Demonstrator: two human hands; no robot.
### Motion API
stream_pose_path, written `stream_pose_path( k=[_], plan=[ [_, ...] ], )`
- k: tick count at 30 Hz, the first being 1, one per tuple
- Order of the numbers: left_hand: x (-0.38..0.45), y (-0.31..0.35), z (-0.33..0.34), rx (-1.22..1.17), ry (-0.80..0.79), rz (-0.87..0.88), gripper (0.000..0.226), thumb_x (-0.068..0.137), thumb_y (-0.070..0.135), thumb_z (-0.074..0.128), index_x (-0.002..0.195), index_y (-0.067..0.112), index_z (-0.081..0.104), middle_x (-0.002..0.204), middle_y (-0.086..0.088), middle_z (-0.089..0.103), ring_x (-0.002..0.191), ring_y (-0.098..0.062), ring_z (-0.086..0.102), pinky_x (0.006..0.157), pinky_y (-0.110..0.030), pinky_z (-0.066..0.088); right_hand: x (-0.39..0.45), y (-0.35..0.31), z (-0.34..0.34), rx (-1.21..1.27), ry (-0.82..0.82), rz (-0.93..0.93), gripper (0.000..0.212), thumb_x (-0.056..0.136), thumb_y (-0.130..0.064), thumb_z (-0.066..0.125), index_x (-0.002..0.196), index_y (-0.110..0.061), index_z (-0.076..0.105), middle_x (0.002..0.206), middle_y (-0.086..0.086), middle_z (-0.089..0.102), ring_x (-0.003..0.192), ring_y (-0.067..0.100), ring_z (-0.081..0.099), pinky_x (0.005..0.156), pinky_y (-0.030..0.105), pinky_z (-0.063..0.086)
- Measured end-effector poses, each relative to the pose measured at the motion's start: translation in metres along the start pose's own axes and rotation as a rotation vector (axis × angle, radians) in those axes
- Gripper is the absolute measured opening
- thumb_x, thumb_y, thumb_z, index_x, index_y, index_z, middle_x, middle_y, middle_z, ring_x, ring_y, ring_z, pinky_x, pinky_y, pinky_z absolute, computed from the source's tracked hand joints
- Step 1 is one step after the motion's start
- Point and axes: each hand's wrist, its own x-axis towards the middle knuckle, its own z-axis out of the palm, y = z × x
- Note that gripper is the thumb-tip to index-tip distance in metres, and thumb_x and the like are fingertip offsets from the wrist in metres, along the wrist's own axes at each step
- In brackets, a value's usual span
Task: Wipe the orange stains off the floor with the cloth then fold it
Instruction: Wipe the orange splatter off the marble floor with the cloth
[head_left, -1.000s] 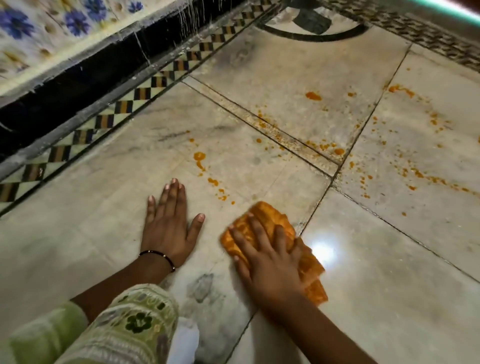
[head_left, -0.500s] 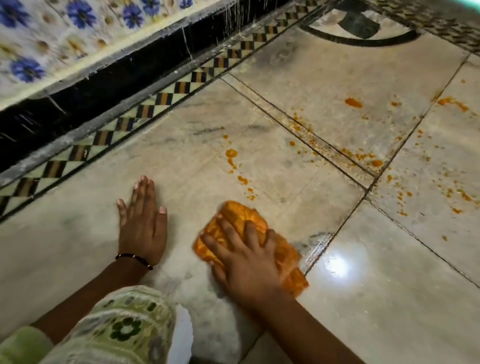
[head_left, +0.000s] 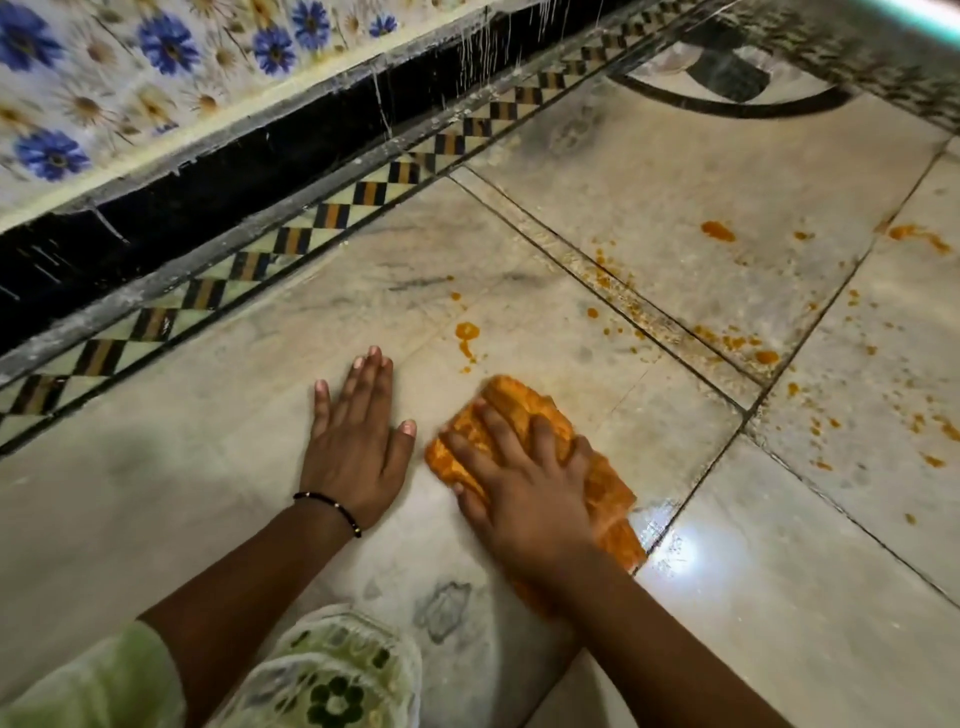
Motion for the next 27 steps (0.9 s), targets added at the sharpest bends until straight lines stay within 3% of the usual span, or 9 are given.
stream_pose_path(
  k=[3,7,10,12,16,19,22,24,27],
  plan=[
    [-0.003,-0.009,-0.004,-0.041,-0.005,0.009,0.070,0.090,0.048,0.011,0.150,0.012,0.009,0.157,0.000,0.002,0.143,-0.010,-0.002,0.115,-0.040,-0.008,0.034,0.028,-0.009,0.066,-0.042,0.052,0.055,0.096,-0.059,0.027,0.147,-0.052,0.007,0.161,-0.009,-0.002,0.143,0.035,0.002,0.107,0.064,0.004],
    [-0.014,-0.053,-0.031,-0.149,0.084,-0.148,0.069,0.089,0.045,0.010,0.150,0.013,0.014,0.155,0.003,0.006,0.141,-0.009,0.004,0.115,-0.040,-0.006,0.012,0.038,-0.005,0.085,-0.020,0.265,0.057,0.096,-0.059,0.023,0.148,-0.051,0.002,0.162,-0.004,-0.002,0.143,0.039,0.003,0.107,0.064,0.006],
    [-0.038,-0.089,-0.045,-0.153,0.094,-0.285,0.073,0.086,0.046,0.010,0.150,0.012,0.016,0.155,0.003,0.007,0.141,-0.009,0.005,0.115,-0.040,-0.007,-0.021,-0.032,0.008,0.080,-0.026,0.093,0.052,0.087,-0.054,0.036,0.138,-0.048,0.042,0.149,0.001,0.041,0.127,0.043,0.039,0.094,0.073,0.028],
    [-0.053,-0.098,-0.044,-0.154,0.064,-0.298,0.074,0.086,0.048,0.009,0.149,0.010,0.017,0.152,0.004,0.006,0.142,-0.013,0.008,0.115,-0.042,-0.006,-0.016,-0.078,0.017,0.113,-0.097,-0.049,0.051,0.077,-0.055,0.039,0.123,-0.047,0.059,0.134,-0.002,0.058,0.114,0.038,0.045,0.082,0.072,0.040],
    [-0.062,-0.097,-0.036,-0.089,0.001,-0.212,0.069,0.088,0.044,0.012,0.149,0.011,0.016,0.154,0.001,0.009,0.143,-0.019,0.011,0.115,-0.046,-0.001,0.051,-0.093,0.003,0.053,-0.017,-0.212,0.051,0.093,-0.051,0.036,0.144,-0.048,0.030,0.159,-0.003,0.018,0.136,0.035,0.017,0.102,0.070,0.011],
    [-0.057,-0.091,-0.037,-0.078,0.009,-0.150,0.066,0.090,0.041,0.015,0.149,0.011,0.016,0.155,0.002,0.007,0.143,-0.016,0.008,0.115,-0.046,-0.001,0.052,-0.041,-0.005,0.112,-0.026,0.034,0.054,0.096,-0.055,0.029,0.147,-0.050,0.012,0.162,-0.007,0.000,0.143,0.034,0.005,0.107,0.062,0.005],
    [-0.044,-0.080,-0.035,-0.102,0.005,-0.109,0.064,0.092,0.043,0.014,0.149,0.013,0.012,0.155,0.002,0.005,0.144,-0.016,0.007,0.116,-0.042,-0.005,0.005,-0.027,0.008,0.070,0.066,0.135,0.055,0.089,-0.057,0.030,0.144,-0.050,0.025,0.158,-0.002,0.025,0.134,0.043,0.028,0.100,0.064,0.014],
    [-0.033,-0.065,-0.029,-0.110,-0.008,-0.090,0.064,0.092,0.045,0.012,0.148,0.014,0.008,0.155,0.002,0.004,0.144,-0.016,0.007,0.116,-0.042,-0.005,-0.014,-0.038,0.016,0.038,-0.037,0.037,0.054,0.083,-0.057,0.037,0.136,-0.046,0.043,0.144,0.001,0.048,0.119,0.044,0.045,0.091,0.066,0.027],
    [-0.014,-0.040,-0.022,-0.148,-0.005,-0.052,0.066,0.090,0.045,0.009,0.148,0.014,0.007,0.154,0.005,0.002,0.144,-0.014,0.004,0.115,-0.039,-0.008,0.011,-0.023,0.007,-0.067,-0.001,-0.133,0.052,0.087,-0.058,0.035,0.138,-0.049,0.042,0.148,-0.003,0.044,0.123,0.042,0.042,0.090,0.070,0.035]
  ],
)
